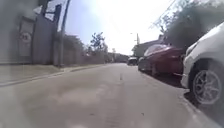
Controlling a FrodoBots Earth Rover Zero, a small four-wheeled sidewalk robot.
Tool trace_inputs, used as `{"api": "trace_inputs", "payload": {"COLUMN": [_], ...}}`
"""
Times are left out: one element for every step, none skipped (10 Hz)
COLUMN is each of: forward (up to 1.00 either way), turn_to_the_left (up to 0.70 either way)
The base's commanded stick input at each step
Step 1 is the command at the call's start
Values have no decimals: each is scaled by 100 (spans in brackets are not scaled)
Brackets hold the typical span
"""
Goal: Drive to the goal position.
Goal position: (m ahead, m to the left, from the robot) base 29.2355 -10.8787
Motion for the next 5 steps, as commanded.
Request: {"api": "trace_inputs", "payload": {"forward": [100,100,100,100,100], "turn_to_the_left": [-37,-22,-9,0,0]}}
